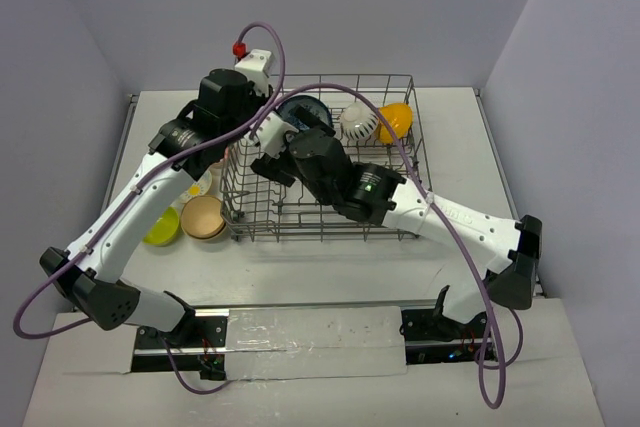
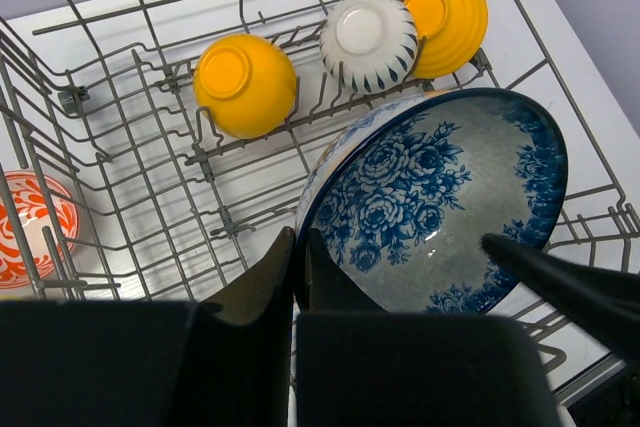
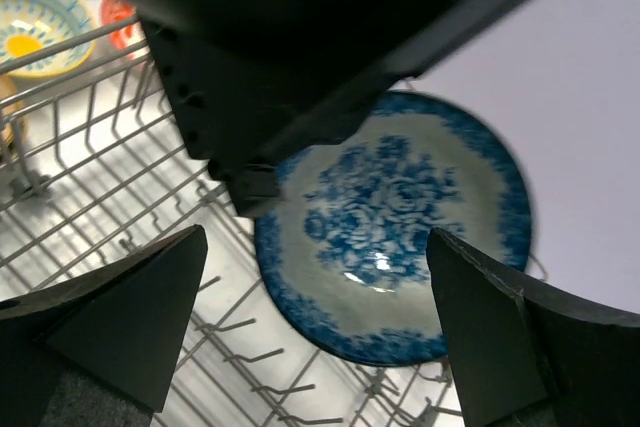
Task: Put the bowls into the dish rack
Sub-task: Pass from the left arm to the right
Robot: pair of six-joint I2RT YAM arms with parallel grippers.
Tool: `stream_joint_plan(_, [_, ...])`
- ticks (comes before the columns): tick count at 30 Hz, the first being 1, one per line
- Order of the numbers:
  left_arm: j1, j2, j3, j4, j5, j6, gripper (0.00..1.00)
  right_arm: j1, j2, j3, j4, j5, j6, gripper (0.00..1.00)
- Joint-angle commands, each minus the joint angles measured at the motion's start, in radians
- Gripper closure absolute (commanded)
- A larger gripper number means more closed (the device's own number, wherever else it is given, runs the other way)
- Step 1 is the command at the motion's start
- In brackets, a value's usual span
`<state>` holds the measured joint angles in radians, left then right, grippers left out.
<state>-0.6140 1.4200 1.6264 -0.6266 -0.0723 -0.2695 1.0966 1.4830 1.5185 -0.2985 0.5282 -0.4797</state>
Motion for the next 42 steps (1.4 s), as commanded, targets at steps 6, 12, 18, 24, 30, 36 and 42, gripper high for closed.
stream_joint_plan(6, [-0.003,-0.052,0.003,0.05,0.026,0.019,1.0,-0.044,0.017,0.014,-0.036,-0.102,0.084,0.04])
stream_joint_plan(12, [-0.004,-0.064,0.006,0.041,0.011,0.039,1.0,-0.089,0.008,-0.052,-0.024,-0.071,0.098,0.07])
stream_joint_plan(18, [-0.004,-0.072,0.004,0.042,0.014,0.042,1.0,-0.144,-0.021,-0.093,-0.021,-0.128,0.128,0.17])
stream_joint_plan(24, [-0.004,-0.063,0.0,0.044,0.014,0.042,1.0,-0.142,-0.009,-0.092,-0.033,-0.151,0.151,0.24])
stream_joint_plan(30, [-0.004,-0.043,-0.002,0.05,0.005,0.042,1.0,-0.144,-0.021,-0.093,-0.033,-0.175,0.162,0.36])
stream_joint_plan(36, [-0.004,-0.038,-0.017,0.061,-0.02,0.053,1.0,-0.144,-0.018,-0.087,-0.034,-0.188,0.17,0.64])
stream_joint_plan(42, [-0.003,-0.03,-0.025,0.067,-0.035,0.055,1.0,-0.144,-0.015,-0.087,-0.039,-0.189,0.168,0.83])
